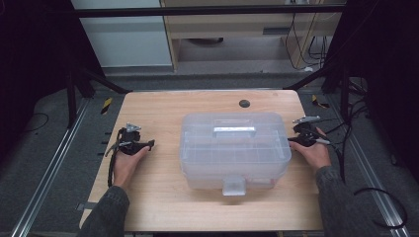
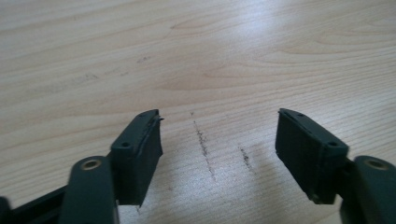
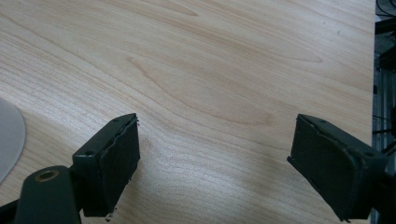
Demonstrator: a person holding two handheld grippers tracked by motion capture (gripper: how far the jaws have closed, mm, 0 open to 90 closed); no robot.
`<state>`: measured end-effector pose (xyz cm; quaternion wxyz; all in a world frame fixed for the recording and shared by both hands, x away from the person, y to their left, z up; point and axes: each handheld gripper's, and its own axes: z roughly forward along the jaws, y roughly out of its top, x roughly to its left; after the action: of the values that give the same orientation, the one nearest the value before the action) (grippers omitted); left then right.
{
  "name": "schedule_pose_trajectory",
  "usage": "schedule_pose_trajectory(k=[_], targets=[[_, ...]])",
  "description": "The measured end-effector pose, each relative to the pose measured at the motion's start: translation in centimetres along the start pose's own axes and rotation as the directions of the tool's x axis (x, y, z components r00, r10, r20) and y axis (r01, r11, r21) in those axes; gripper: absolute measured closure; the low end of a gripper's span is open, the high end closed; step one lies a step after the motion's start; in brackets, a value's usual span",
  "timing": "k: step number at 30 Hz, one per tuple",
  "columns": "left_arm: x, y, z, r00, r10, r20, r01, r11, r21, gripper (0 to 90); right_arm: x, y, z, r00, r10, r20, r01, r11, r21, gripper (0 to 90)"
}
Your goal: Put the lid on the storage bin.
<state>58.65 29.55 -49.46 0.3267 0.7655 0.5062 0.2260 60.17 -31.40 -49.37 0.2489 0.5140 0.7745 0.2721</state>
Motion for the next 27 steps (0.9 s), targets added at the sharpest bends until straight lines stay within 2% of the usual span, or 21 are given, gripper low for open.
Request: schedule_pose_trajectory(k=[6, 7, 12, 13, 18, 21, 23, 27], targets=[[-0.1, -0.3, 0.7, 0.9998, -0.018, 0.01, 0.018, 0.9998, 0.007, 20.8, 0.0, -0.4, 0.4, 0.9997, 0.021, -0.011, -0.021, 1.0, -0.001, 14.4], [-0.3, -0.4, 0.8, 0.9999, -0.014, 0.006, 0.014, 0.9999, -0.003, 18.3, -0.1, -0.6, 0.4, 0.9989, 0.042, -0.019, -0.043, 0.999, -0.01, 14.3], [-0.6, -0.5, 1.1, 1.0, -0.007, -0.003, 0.007, 0.9999, -0.013, 13.1, -0.2, -1.1, 0.4, 0.9966, 0.076, -0.033, -0.077, 0.997, -0.028, 13.5], [-0.7, -0.5, 1.2, 1.0, 0.0, -0.005, 0.0, 1.0, -0.009, 12.3, -0.4, -1.3, 0.5, 0.994, 0.1, -0.044, -0.102, 0.994, -0.037, 13.2], [-0.7, -0.5, 1.2, 1.0, 0.0, -0.005, 0.0, 1.0, -0.003, 8.7, -0.2, -1.9, 0.5, 0.9926, 0.114, -0.041, -0.117, 0.99, -0.075, 11.4], [-0.8, -0.5, 1.2, 0.9998, -0.011, -0.019, 0.011, 0.9999, 0.011, 4.3, 0.1, -1.9, 0.6, 0.988, 0.155, -0.004, -0.155, 0.986, -0.061, 3.4], [-0.7, -0.5, 1.3, 0.9997, -0.013, -0.02, 0.014, 0.9998, 0.012, 3.7, 0.1, -2.0, 0.6, 0.9873, 0.159, 0.001, -0.158, 0.986, -0.057, 2.4], [-0.7, -0.5, 1.3, 0.9995, -0.019, -0.026, 0.02, 0.9997, 0.018, 1.4, 0.8, -2.0, 0.5, 0.9754, 0.212, 0.061, -0.209, 0.977, -0.053, 0.2]])
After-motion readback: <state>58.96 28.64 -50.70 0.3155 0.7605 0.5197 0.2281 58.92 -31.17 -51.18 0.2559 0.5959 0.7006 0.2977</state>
